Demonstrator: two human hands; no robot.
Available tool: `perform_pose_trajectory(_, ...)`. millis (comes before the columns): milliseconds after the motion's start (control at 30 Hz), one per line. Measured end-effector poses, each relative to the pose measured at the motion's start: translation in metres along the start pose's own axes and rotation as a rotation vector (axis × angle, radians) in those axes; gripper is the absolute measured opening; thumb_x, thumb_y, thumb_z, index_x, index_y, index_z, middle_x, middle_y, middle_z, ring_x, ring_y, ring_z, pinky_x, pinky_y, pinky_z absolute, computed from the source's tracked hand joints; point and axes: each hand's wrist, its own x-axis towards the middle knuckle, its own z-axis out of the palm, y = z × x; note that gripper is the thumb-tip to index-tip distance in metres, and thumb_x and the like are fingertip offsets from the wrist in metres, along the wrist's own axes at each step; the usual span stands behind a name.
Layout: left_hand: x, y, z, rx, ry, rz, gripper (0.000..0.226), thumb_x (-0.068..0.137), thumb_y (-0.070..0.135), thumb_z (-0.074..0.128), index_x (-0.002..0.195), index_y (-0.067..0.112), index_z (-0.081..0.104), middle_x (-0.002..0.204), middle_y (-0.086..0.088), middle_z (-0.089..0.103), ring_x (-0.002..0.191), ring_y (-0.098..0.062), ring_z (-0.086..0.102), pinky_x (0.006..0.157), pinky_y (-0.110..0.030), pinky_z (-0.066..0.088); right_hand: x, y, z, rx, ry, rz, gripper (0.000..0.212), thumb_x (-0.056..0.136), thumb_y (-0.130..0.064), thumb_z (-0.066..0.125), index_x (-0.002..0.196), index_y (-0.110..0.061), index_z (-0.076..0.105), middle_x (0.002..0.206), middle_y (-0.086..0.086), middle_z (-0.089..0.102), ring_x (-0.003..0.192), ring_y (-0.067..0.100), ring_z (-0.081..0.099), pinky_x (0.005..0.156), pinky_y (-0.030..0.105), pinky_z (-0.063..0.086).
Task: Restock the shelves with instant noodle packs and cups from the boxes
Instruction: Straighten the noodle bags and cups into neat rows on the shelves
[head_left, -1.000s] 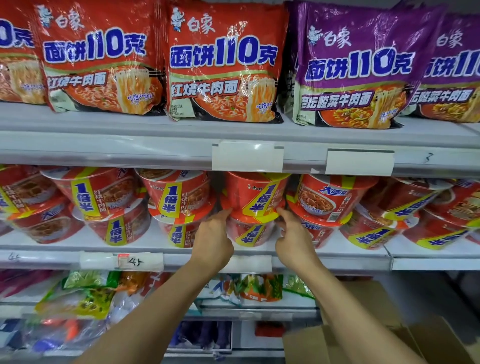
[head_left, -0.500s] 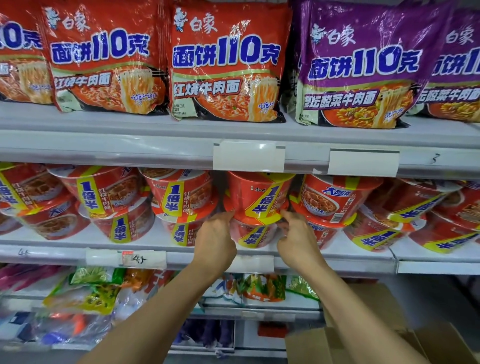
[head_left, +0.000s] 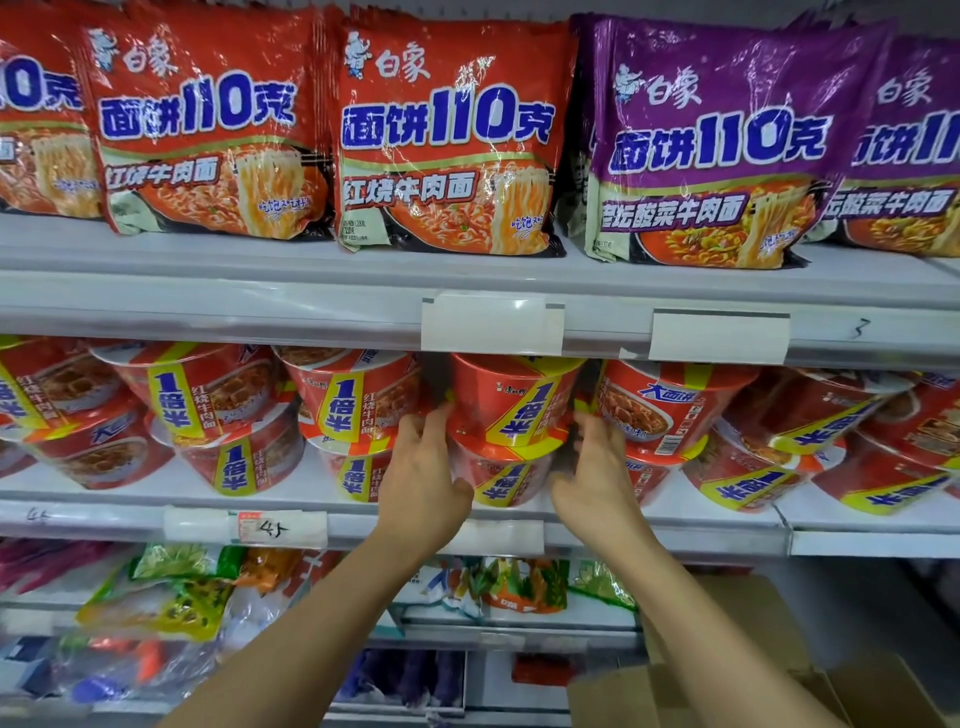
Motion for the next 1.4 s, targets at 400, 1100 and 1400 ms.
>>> perform_pose_trajectory(400, 0.013, 0.004, 0.000, -0.298, -0.116, 0.078, 0.098, 0.080, 0.021, 0.072, 0.150, 0.027, 0.004, 0.152, -0.001, 0.033, 0.136, -0.021, 0.038, 0.108, -0.035, 0.034, 0.008, -0.006, 0.002, 0.138, -0.024, -0.105, 0.084, 0.084, -0.009, 0.068, 0.149, -0.027, 0.018, 0.149, -0.003, 0.036, 0.136, 0.015, 0.037, 0.111, 0.044, 0.037)
perform_pose_trajectory(1100, -0.022, 0.073, 0.049, -0.414, -0.129, 0.131, 0.058, 0.080, 0.000, 0.064, 0.127, 0.024, 0.040, 0.123, 0.007, 0.049, 0.108, -0.006, 0.051, 0.092, -0.026, 0.045, -0.015, 0.077, -0.068, 0.220, 0.349, 0.019, 0.039, 0.082, 0.011, 0.052, 0.104, -0.020, 0.045, 0.095, 0.000, 0.052, 0.083, 0.011, 0.051, 0.063, 0.007, 0.040)
perform_pose_trajectory(1400, -0.016, 0.117, 0.075, -0.540, -0.149, 0.099, 0.068, 0.082, 0.009, 0.070, 0.133, 0.024, 0.029, 0.129, 0.008, 0.052, 0.116, -0.006, 0.052, 0.096, -0.026, 0.045, 0.048, 0.086, -0.116, 0.267, 0.137, -0.033, 0.077, 0.084, -0.002, 0.057, 0.148, -0.024, 0.020, 0.143, 0.001, 0.044, 0.131, 0.018, 0.043, 0.110, 0.040, 0.036)
